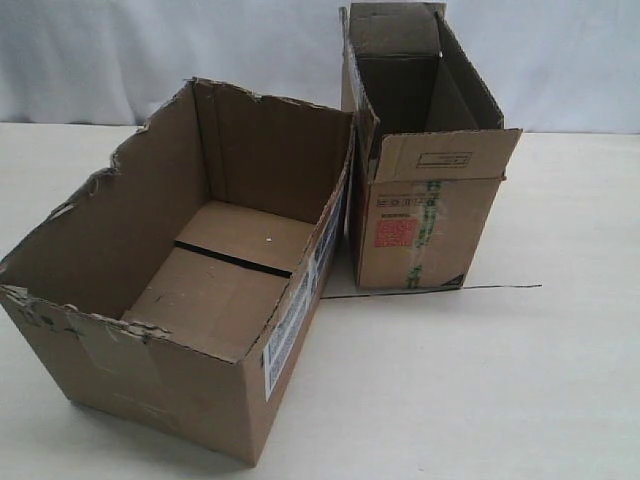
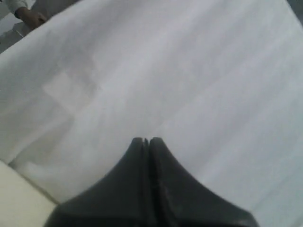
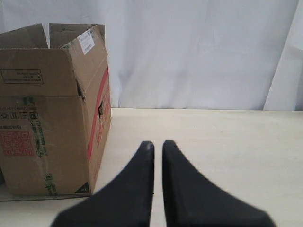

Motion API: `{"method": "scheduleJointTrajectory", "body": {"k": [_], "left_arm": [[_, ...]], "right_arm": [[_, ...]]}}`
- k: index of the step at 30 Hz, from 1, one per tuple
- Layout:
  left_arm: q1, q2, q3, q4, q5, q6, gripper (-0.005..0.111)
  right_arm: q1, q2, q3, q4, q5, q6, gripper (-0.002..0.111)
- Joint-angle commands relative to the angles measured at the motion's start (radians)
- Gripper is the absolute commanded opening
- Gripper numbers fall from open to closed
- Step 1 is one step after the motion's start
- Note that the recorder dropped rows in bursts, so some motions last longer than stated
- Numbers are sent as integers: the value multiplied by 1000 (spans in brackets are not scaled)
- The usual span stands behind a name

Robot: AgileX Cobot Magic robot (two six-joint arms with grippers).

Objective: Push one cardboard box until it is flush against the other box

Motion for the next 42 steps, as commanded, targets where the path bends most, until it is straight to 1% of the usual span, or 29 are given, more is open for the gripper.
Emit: {"method": "scheduleJointTrajectory", "body": {"k": [1, 2, 3, 4, 5, 6, 7, 8, 10, 11, 13, 17, 19, 24, 27, 32, 33, 35, 36, 39, 42], "left_arm": [[-9, 218, -195, 175, 338, 233, 0], [-9, 301, -279, 349, 466, 233, 0], [-9, 364, -343, 477, 577, 231, 0], [-9, 449, -425, 623, 726, 229, 0], [-9, 510, -489, 727, 850, 226, 0], [-9, 587, -545, 791, 987, 226, 0], [-9, 636, -578, 822, 1054, 226, 0], [-9, 684, -607, 839, 1154, 226, 0], [-9, 771, -642, 846, 1280, 241, 0], [-9, 824, -654, 835, 1313, 263, 0], [-9, 870, -651, 787, 1313, 296, 0], [-9, 871, -632, 538, 1313, 395, 0], [-9, 842, -625, 467, 1313, 429, 0], [-9, 706, -578, 265, 1313, 614, 0], [-9, 639, -509, 138, 1313, 668, 0], [-9, 609, -369, 1, 1313, 678, 0], [-9, 609, -355, -38, 1313, 679, 0], [-9, 609, -336, -113, 1313, 735, 0], [-9, 609, -326, -153, 1284, 768, 0], [-9, 615, -309, -213, 1187, 785, 0], [-9, 666, -307, -242, 1168, 785, 0]], "right_arm": [[-7, -4, 5, -10, 5, 5, 5], [-7, -4, 5, -10, 5, 5, 5], [-7, -4, 5, -10, 5, 5, 5], [-7, -4, 5, -10, 5, 5, 5], [-7, -4, 5, -10, 5, 5, 5], [-7, -4, 5, -10, 5, 5, 5], [-7, -4, 5, -10, 5, 5, 5], [-7, -4, 5, -10, 5, 5, 5], [-7, -4, 5, -10, 5, 5, 5], [-7, -4, 5, -10, 5, 5, 5], [-7, -4, 5, -10, 5, 5, 5], [-7, -4, 5, -10, 5, 5, 5], [-7, -4, 5, -10, 5, 5, 5], [-7, -4, 5, -10, 5, 5, 5], [-7, -4, 5, -10, 5, 5, 5], [-7, -4, 5, -10, 5, 5, 5], [-7, -4, 5, -10, 5, 5, 5], [-7, -4, 5, -10, 5, 5, 5], [-7, -4, 5, -10, 5, 5, 5], [-7, -4, 5, -10, 5, 5, 5], [-7, -4, 5, -10, 5, 5, 5]]}}
